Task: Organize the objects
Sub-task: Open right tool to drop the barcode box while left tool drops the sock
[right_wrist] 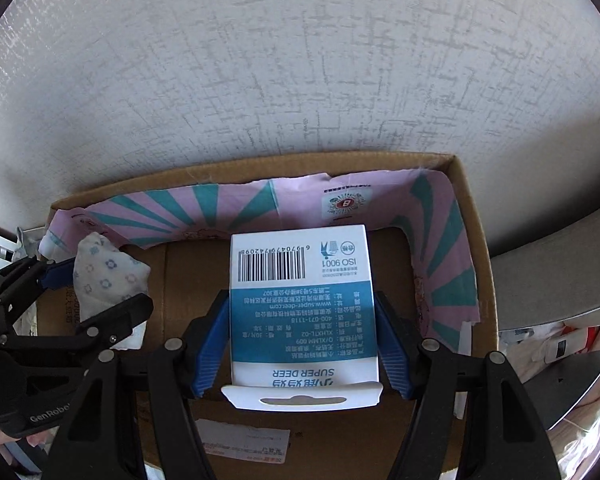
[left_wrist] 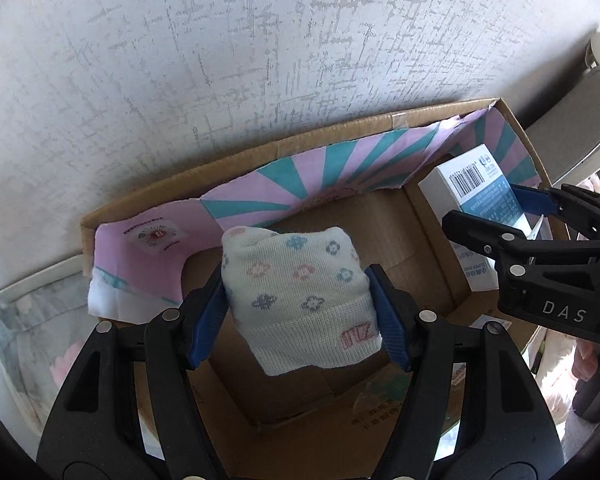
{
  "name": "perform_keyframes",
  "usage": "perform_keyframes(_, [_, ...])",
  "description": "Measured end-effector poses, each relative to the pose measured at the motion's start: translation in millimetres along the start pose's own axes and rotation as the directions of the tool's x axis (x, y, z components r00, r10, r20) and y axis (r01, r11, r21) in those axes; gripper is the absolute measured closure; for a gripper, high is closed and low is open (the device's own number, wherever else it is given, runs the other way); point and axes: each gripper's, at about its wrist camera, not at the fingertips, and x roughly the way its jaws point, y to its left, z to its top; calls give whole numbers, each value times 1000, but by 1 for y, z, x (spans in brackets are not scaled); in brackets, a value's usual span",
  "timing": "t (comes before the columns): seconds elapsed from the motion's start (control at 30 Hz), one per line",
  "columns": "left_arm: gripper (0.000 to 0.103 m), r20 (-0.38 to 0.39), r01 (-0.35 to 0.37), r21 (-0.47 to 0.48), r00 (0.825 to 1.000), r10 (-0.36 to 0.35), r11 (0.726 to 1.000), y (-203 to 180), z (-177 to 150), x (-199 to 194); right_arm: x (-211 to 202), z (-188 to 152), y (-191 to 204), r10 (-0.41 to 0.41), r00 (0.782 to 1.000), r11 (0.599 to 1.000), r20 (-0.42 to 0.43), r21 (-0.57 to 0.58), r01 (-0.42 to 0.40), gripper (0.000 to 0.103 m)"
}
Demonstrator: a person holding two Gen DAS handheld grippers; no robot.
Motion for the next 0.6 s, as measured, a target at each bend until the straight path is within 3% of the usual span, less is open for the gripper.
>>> perform_keyframes(0.1, [38, 10, -14, 25, 1000, 14, 1000, 1, -1, -7, -1, 3, 1, -2, 1000, 1000, -7, 12, 2, 40])
perform_keyframes(0.17, [29, 5, -25, 35, 1000, 25, 999, 2, 0, -12, 0, 7, 1, 7, 999, 999, -31, 33, -6, 39])
perform_keyframes(0.2, [8, -5, -30, 36, 1000, 31, 999, 3, 0, -14, 0, 9, -1, 22, 999, 999, -42, 46, -20, 38])
perform_keyframes(0.23, [0, -8, -29, 38, 1000, 30, 999, 5, -1, -17, 0, 10, -2, 32, 999, 998, -43, 59, -29, 35])
perform_keyframes(0.3, [0, 6, -23, 44, 1000, 23, 999, 7, -3, -24, 0, 12, -7, 45, 998, 995, -46, 90, -41, 3])
perform_keyframes(0.43, [0, -27, -55, 59, 998, 57, 997, 8, -5, -27, -4, 4, -11, 76, 996, 992, -37, 107, -71, 0])
perform_keyframes(0.6, [0, -9, -68, 68, 998, 69, 995, -2, 3, -27, -8, -6, -8, 45, 999, 996, -21, 74, -44, 0])
